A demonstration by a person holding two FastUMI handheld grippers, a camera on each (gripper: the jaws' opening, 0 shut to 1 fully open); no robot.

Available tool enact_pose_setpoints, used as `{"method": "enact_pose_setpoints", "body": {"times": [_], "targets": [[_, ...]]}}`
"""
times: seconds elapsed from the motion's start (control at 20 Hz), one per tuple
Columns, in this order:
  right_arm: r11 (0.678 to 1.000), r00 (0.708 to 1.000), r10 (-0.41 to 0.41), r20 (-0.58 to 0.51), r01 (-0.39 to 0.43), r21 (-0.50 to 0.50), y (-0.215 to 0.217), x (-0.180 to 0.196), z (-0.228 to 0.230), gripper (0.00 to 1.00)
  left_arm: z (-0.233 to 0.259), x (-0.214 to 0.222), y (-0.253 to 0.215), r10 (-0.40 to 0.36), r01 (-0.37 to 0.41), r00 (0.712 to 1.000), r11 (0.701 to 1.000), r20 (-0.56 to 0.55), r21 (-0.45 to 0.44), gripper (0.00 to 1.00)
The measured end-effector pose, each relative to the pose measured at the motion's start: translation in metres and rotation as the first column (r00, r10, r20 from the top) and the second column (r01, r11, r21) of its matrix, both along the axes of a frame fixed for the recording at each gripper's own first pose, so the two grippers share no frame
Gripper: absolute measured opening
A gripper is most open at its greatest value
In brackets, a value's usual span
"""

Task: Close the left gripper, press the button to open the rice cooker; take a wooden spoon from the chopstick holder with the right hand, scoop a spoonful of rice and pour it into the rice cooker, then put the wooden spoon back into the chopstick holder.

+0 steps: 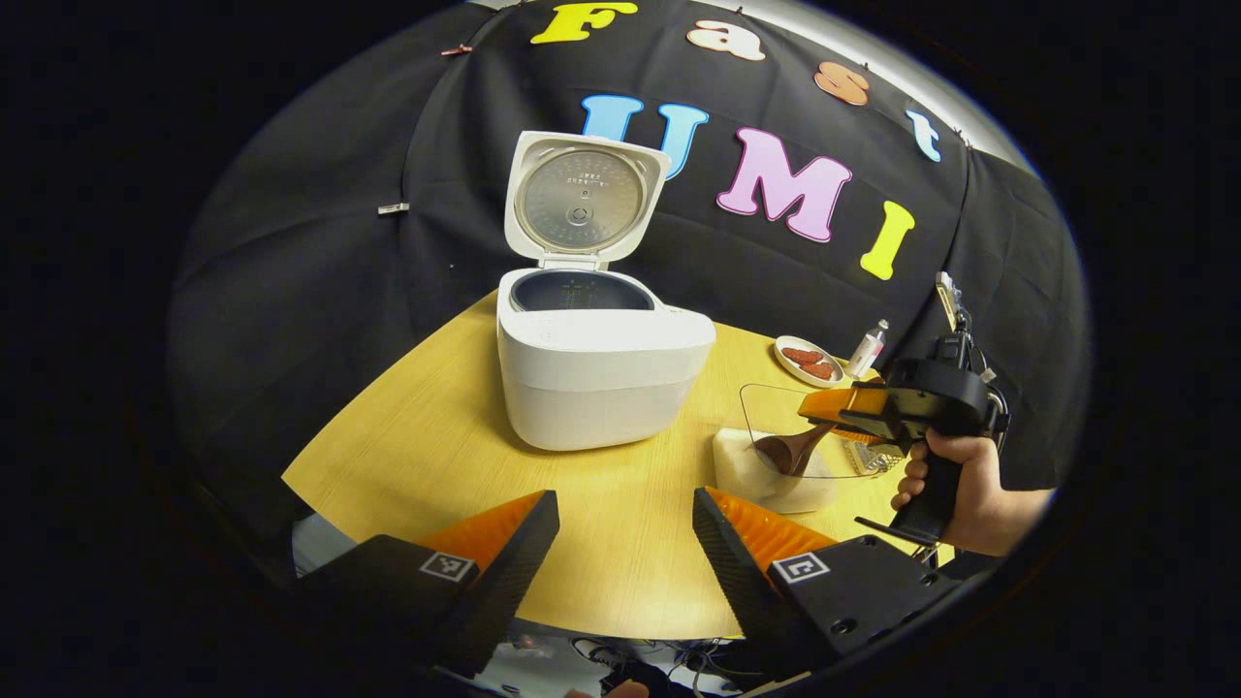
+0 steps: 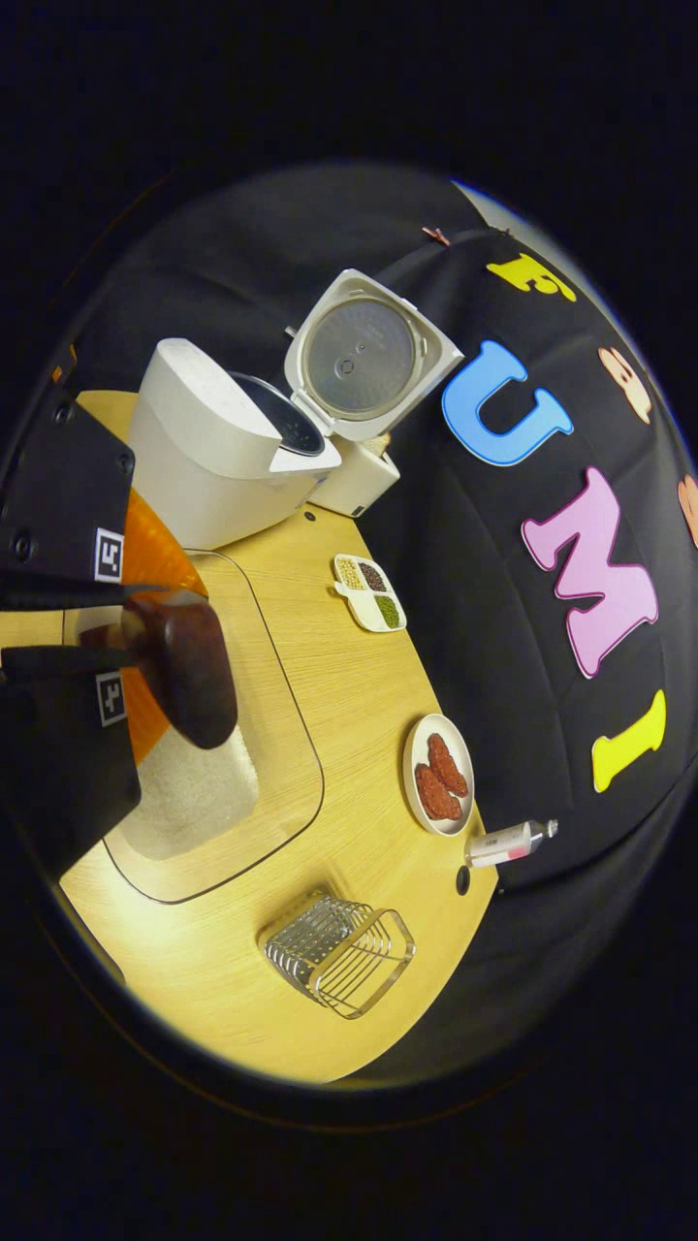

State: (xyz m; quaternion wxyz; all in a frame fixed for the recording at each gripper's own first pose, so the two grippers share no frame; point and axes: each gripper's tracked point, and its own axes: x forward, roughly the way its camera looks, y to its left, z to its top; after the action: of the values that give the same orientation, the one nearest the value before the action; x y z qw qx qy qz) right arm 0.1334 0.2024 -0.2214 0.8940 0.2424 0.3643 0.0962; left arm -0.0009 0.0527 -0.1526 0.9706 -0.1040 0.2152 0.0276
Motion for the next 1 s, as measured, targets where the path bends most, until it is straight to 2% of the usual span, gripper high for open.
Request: {"method": "enact_pose_setpoints", "body": {"times": [0.25,0.5,0.8,1.0], "targets": [[0.985,0.988,-0.115,-0.104,0.127,0.115,-0.023,0.003,-0.008,0.18,0.004,0.003,0.004,0.009,-0.009,1.0,1.0,0.01,-0.002,0.96],[0.961,0.972,-0.204,-0.119,0.222,0.163,-0.052,0.009,0.008,0.18,0.008,0.005,0.009,0.009,-0.009,1.0,1.0,0.027,-0.001,0.96],[0.91,0.942,-0.306,-0.137,0.332,0.249,-0.08,0.022,0.035,0.18,0.012,0.01,0.012,0.008,-0.008,0.999,1.0,0.039,-0.014,0.96],[0.874,0.927,-0.339,-0.158,0.373,0.313,-0.08,0.026,0.057,0.18,0.013,0.016,0.011,-0.005,0.006,0.999,1.0,0.042,-0.014,0.96]]}}
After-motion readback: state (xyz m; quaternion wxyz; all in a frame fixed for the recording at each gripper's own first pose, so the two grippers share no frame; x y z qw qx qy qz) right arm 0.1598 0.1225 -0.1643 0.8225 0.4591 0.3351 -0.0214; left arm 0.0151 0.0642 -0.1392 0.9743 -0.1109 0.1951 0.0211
